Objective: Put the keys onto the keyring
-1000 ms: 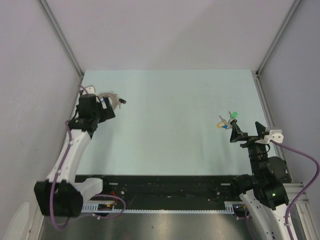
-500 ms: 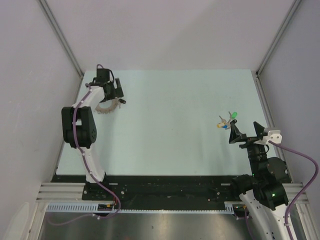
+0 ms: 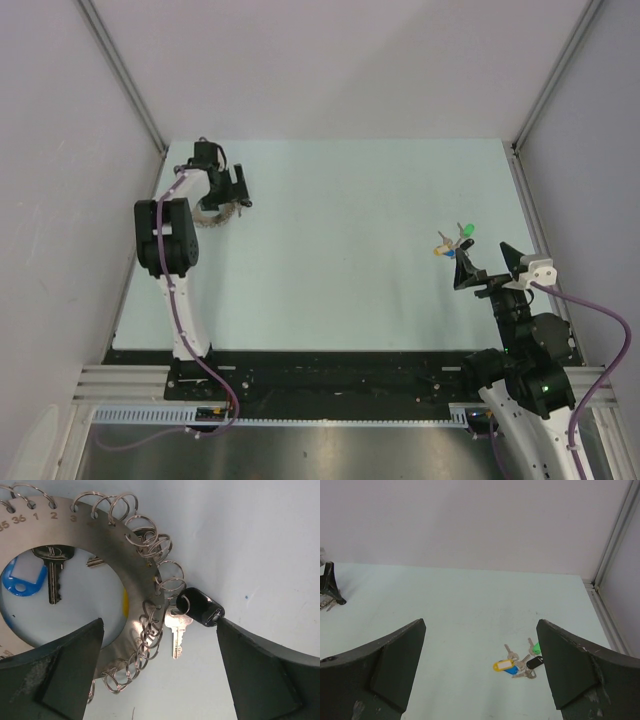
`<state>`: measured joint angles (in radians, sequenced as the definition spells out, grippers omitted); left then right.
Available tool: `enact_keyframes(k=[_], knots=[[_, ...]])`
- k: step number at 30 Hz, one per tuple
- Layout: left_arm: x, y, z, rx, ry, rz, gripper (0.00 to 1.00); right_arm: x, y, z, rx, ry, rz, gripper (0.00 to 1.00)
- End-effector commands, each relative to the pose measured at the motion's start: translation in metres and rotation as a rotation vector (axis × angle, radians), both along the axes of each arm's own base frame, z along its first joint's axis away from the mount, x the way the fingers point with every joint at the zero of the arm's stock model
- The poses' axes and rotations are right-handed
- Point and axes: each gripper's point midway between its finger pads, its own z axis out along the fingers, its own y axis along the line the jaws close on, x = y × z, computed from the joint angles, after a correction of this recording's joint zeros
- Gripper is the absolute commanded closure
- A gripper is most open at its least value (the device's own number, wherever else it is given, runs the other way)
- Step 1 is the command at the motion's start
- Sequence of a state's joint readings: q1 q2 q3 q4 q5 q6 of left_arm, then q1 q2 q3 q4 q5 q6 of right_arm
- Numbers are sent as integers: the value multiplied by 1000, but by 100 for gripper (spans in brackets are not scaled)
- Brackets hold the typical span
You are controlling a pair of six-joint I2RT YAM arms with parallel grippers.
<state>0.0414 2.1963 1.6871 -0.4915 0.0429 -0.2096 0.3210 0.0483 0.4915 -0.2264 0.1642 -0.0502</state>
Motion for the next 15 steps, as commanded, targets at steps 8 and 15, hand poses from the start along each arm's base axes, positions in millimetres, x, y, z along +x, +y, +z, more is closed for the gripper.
enact_keyframes(k=[8, 15], knots=[[-67, -77, 0, -193, 105, -112, 0, -4, 1, 14, -1, -62, 12, 0], [-126, -168, 11, -283, 128, -262, 0, -6, 4, 17, 2, -68, 31, 0]])
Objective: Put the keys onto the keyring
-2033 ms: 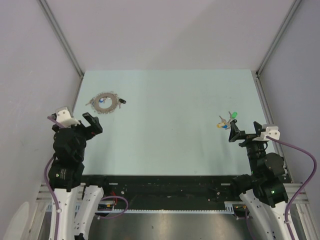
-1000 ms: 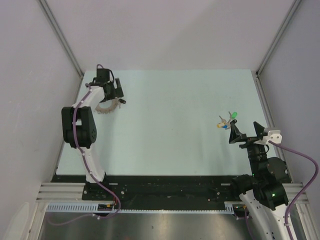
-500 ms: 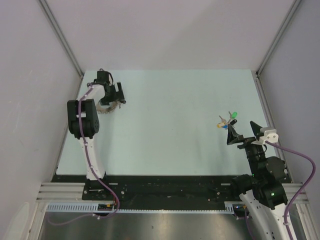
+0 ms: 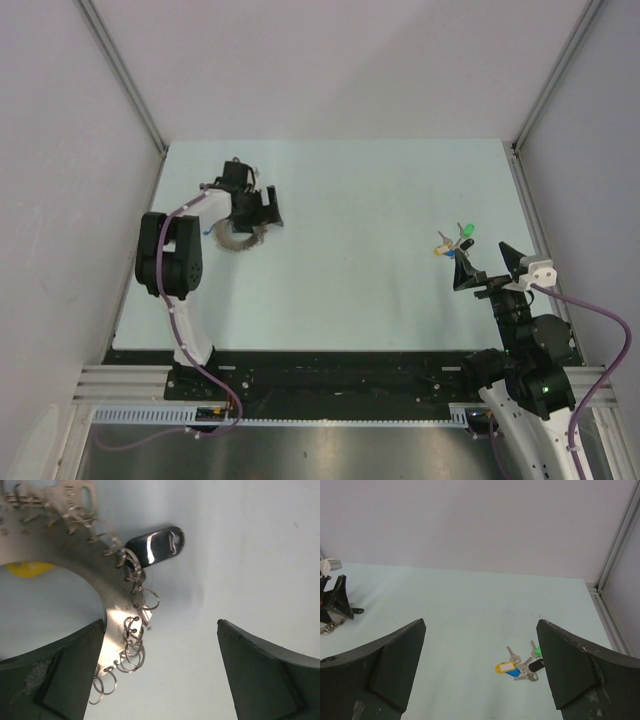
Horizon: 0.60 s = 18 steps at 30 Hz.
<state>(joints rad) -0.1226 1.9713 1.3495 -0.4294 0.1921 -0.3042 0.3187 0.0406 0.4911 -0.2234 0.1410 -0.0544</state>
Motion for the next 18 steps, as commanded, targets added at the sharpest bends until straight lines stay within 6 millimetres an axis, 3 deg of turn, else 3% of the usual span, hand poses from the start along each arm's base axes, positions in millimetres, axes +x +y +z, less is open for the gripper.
enact_keyframes(k=[1, 6, 10, 12, 13, 14, 15, 18], knots=[[-53, -72, 5, -110, 77, -113, 0, -5, 1, 17, 11, -59, 12, 0], [-95, -132, 11, -163, 86, -216, 0, -7, 0, 21, 48, -56, 9, 0], [-129, -165, 13, -171, 95, -287, 0, -4, 6, 25, 75, -5, 39, 0], [-140, -179, 24, -179, 59, -329, 0, 3, 11, 22, 124, 76, 44, 0], [-143, -180, 28, -169, 47, -337, 0, 6, 12, 20, 145, 111, 43, 0], [-144, -180, 33, -156, 29, -343, 0, 16, 17, 2, 143, 209, 39, 0], [-145, -175, 34, -108, 12, -338, 0, 17, 22, 6, 181, 241, 59, 0], [-143, -163, 56, -48, -65, -342, 0, 26, 41, -12, 165, 408, 117, 0]])
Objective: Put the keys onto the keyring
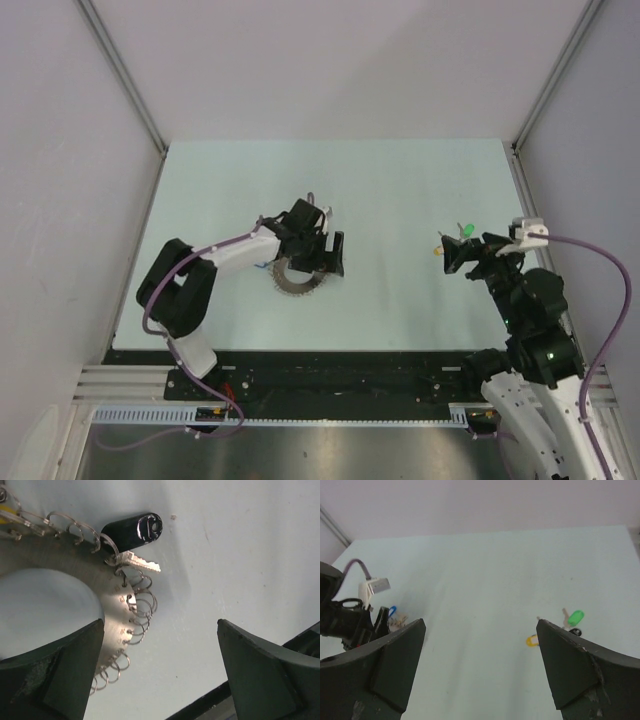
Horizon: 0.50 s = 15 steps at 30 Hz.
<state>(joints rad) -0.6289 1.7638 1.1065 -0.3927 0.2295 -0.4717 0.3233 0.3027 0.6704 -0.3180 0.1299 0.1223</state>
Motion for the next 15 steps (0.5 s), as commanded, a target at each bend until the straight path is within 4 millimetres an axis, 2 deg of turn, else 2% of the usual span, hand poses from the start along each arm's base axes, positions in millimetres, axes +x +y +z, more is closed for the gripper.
enact_keyframes(k=[1, 3, 4, 8, 12, 14, 15], knots=[[11, 23, 50, 57, -173, 47, 0, 9, 28, -24, 60, 244, 96, 0], [9, 31, 54, 93, -201, 41, 0, 14, 32, -30, 75, 302, 99, 0], [7, 40, 51, 139, -211, 33, 0, 15, 32, -29, 98, 305, 87, 0], [-3, 56, 49, 231, -269, 1, 2, 15, 29, -23, 127, 287, 70, 0], [-19, 52, 44, 322, -317, -96, 7, 12, 29, -24, 80, 276, 91, 0], [-19, 50, 45, 378, -346, -132, 9, 14, 32, -32, 65, 311, 99, 0], [-21, 52, 40, 439, -347, -155, 10, 14, 37, -36, 68, 334, 124, 0]])
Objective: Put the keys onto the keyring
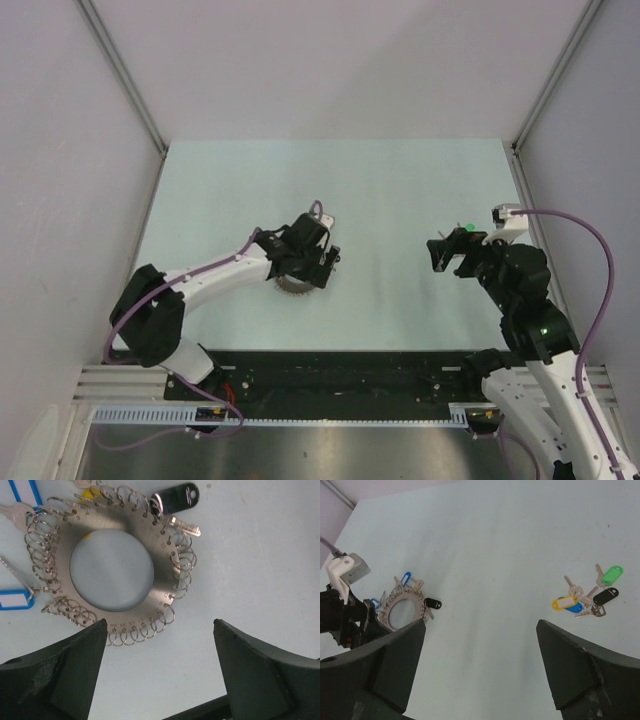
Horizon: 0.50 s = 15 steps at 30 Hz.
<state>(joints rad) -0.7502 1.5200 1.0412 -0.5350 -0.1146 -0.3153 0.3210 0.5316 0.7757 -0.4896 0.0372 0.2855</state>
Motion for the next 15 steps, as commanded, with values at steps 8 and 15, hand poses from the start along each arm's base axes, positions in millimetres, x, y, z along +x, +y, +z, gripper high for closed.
enact_keyframes(k=[8, 15], knots=[[5, -26, -10, 310, -86, -199, 34, 8, 24, -30, 1, 160, 104, 0], [11, -46, -28, 381, -43, -276, 55, 10, 25, -43, -4, 186, 103, 0]])
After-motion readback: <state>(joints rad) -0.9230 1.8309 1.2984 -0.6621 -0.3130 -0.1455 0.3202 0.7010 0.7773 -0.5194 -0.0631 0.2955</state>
